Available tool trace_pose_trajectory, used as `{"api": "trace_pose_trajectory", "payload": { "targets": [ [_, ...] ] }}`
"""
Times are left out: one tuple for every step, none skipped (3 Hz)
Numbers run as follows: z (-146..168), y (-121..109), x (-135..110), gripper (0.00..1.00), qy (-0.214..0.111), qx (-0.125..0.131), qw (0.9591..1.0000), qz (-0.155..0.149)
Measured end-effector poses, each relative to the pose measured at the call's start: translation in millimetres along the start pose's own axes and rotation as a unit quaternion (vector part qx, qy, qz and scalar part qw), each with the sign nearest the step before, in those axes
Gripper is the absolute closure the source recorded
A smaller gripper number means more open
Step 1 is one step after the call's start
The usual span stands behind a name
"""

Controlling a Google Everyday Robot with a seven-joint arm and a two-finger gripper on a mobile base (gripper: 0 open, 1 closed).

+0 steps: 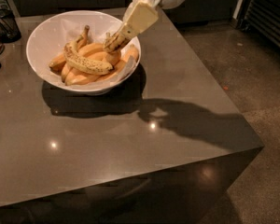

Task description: Pick banana from white bowl

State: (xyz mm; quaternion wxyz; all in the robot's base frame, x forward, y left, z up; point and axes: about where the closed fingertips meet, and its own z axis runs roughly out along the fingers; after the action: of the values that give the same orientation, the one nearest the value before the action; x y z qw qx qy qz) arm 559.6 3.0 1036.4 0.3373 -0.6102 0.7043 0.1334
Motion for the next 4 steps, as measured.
{"api": "trace_pose_trajectory", "payload": {
  "targets": [
    [-2, -1, 3, 1.00, -0.003, 0.003, 1.0000, 0.004],
    [-22, 22, -12, 1.00, -0.027, 0.006, 0.9996, -0.009],
    [-41, 42, -22, 1.00, -0.064, 0.009, 0.9979, -0.008],
    [-54, 56, -26, 1.00, -0.111, 0.015, 0.9936, -0.011]
  ]
}}
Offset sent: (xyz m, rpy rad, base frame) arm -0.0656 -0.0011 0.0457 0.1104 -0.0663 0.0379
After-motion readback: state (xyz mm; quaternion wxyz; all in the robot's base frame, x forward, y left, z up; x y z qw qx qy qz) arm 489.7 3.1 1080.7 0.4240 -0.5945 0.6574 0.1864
